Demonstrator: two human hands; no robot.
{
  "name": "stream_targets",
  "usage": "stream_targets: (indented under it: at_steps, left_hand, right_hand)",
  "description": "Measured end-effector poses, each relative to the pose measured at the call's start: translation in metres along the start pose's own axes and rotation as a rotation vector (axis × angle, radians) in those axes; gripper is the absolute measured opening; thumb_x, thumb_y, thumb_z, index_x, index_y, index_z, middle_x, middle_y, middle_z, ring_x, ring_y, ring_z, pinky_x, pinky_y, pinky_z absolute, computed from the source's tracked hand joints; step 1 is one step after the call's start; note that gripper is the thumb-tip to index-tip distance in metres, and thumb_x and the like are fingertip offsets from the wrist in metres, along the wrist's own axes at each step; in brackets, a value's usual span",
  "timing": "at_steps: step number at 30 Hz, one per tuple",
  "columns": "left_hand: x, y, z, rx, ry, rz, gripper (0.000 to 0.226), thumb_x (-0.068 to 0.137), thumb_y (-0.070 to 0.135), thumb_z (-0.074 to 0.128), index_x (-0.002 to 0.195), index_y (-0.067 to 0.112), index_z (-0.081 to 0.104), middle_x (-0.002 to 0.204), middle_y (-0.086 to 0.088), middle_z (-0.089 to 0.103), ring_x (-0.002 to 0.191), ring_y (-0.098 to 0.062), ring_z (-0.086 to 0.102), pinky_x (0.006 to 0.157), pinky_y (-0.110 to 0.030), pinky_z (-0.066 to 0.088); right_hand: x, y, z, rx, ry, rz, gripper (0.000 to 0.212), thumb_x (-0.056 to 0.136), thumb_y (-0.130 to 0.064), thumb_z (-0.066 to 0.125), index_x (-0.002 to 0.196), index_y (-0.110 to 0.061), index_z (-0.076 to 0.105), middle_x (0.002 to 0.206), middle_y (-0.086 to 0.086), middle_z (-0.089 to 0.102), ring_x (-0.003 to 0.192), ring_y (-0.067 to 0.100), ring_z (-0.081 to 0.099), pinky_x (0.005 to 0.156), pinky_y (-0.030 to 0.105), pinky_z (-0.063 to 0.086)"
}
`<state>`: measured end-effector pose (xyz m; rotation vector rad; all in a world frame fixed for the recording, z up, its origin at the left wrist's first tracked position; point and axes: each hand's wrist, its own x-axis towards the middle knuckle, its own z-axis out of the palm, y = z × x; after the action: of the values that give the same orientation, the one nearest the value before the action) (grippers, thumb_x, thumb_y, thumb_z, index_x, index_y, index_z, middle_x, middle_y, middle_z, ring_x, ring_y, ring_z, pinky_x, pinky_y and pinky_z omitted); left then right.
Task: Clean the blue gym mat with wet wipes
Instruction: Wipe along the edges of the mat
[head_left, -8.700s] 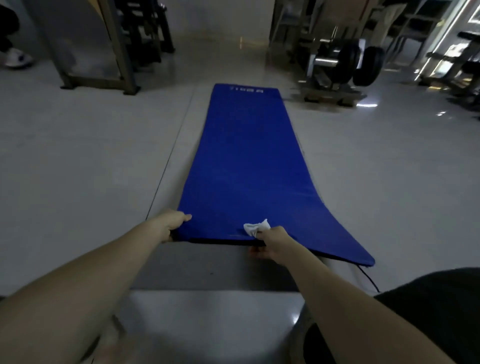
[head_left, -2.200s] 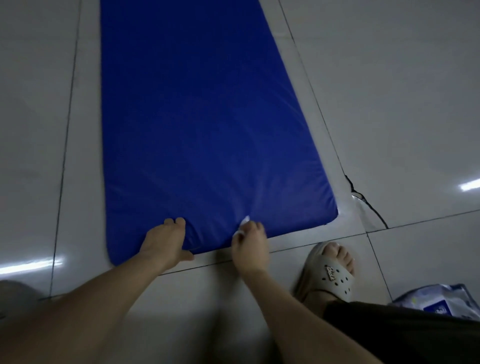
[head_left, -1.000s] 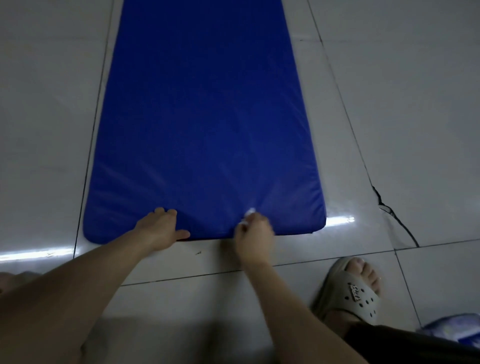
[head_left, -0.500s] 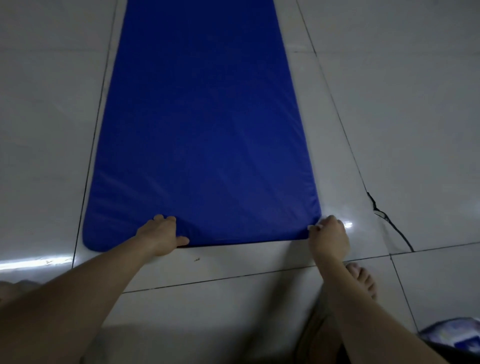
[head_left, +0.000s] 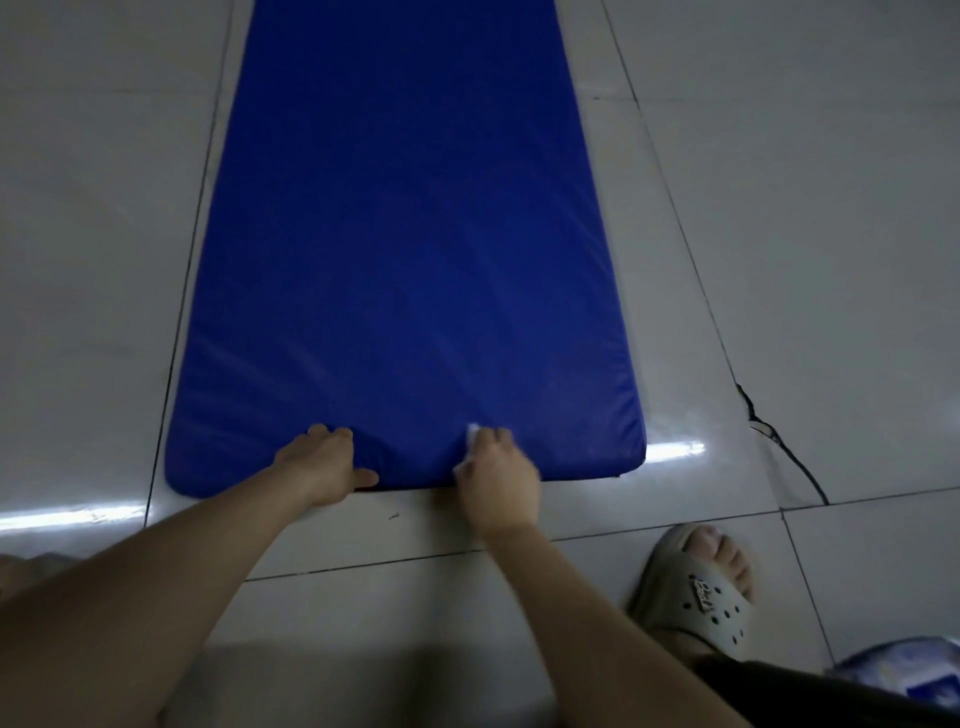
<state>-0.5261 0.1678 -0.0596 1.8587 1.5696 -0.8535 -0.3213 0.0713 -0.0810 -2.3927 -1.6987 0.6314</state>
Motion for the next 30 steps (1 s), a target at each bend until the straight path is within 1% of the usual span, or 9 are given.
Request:
stream_targets:
  at_steps: [3,6,10,13,17,21,24,27,30]
  left_hand:
    - [-0.001,0.000,0.000,-0.013,-0.002,0.008,0.067,0.093,0.067,0.053,0.137,0.018,0.043,0.138,-0.009,0.041,0.113,-0.024,0.051,0.096,-0.039,0.050]
    - [-0.001,-0.001,0.001,-0.018,0.000,0.011,0.067,0.093,0.067,0.053,0.138,0.018,0.043,0.138,-0.009,0.042,0.114,-0.024,0.051,0.097,-0.040,0.050]
    - [0.001,0.000,-0.002,-0.001,-0.010,0.006,0.070,0.093,0.067,0.053,0.140,0.017,0.042,0.141,-0.009,0.042,0.117,-0.024,0.051,0.093,-0.037,0.049]
    - [0.005,0.001,-0.004,0.015,-0.021,0.003,0.073,0.093,0.067,0.054,0.142,0.015,0.041,0.143,-0.010,0.042,0.119,-0.025,0.051,0.099,-0.039,0.049]
    - [0.006,0.001,-0.004,0.021,-0.022,-0.017,0.072,0.093,0.066,0.055,0.141,0.014,0.042,0.140,-0.011,0.042,0.111,-0.024,0.053,0.095,-0.038,0.051]
    - [0.006,0.001,-0.004,0.031,-0.022,-0.009,0.071,0.093,0.068,0.054,0.139,0.015,0.042,0.140,-0.010,0.042,0.109,-0.022,0.053,0.091,-0.036,0.051]
    - [0.006,0.001,-0.005,0.024,-0.028,0.006,0.068,0.093,0.067,0.054,0.138,0.017,0.044,0.139,-0.009,0.043,0.111,-0.021,0.053,0.094,-0.037,0.052]
    - [0.006,0.001,-0.005,0.018,-0.031,0.000,0.068,0.093,0.066,0.054,0.138,0.016,0.043,0.139,-0.009,0.042,0.111,-0.022,0.053,0.095,-0.037,0.051]
    - [0.005,0.002,-0.005,0.018,-0.034,0.003,0.069,0.093,0.065,0.055,0.139,0.016,0.043,0.139,-0.009,0.043,0.113,-0.022,0.052,0.095,-0.037,0.051]
  right_hand:
    - [0.011,0.078,-0.033,-0.043,0.096,0.149,0.039,0.098,-0.028,0.054,0.136,-0.022,0.048,0.123,0.004,0.056,0.096,0.020,0.063,0.070,0.030,0.046]
    - [0.015,0.136,-0.061,-0.026,0.202,0.399,0.027,0.095,-0.024,0.058,0.120,-0.015,0.055,0.112,0.005,0.058,0.084,0.021,0.059,0.069,0.033,0.044]
    - [0.014,0.124,-0.063,0.043,0.204,0.558,0.007,0.096,-0.020,0.055,0.094,-0.020,0.049,0.102,0.006,0.061,0.074,0.019,0.057,0.068,0.036,0.051]
    - [0.007,0.068,-0.029,0.113,0.119,0.402,0.014,0.098,-0.017,0.050,0.110,-0.014,0.057,0.106,0.006,0.064,0.087,0.022,0.065,0.076,0.035,0.055]
    - [-0.016,-0.023,0.017,0.098,-0.054,0.004,0.035,0.103,-0.015,0.045,0.137,-0.010,0.047,0.118,0.009,0.058,0.096,0.024,0.062,0.082,0.034,0.052]
    - [-0.011,-0.008,0.009,0.036,0.002,-0.054,0.026,0.104,-0.024,0.046,0.126,-0.013,0.054,0.113,0.008,0.056,0.093,0.027,0.062,0.074,0.037,0.049]
    - [0.000,0.056,-0.022,0.047,0.088,0.105,0.031,0.098,-0.026,0.052,0.127,-0.017,0.054,0.115,0.006,0.056,0.095,0.026,0.063,0.075,0.039,0.053]
    - [0.005,0.123,-0.050,0.100,0.207,0.393,0.019,0.097,-0.026,0.055,0.113,-0.016,0.054,0.111,0.003,0.057,0.084,0.018,0.060,0.069,0.031,0.045]
    - [0.005,0.132,-0.052,0.126,0.247,0.520,0.014,0.096,-0.021,0.055,0.108,-0.014,0.053,0.112,0.006,0.056,0.082,0.019,0.059,0.069,0.033,0.047]
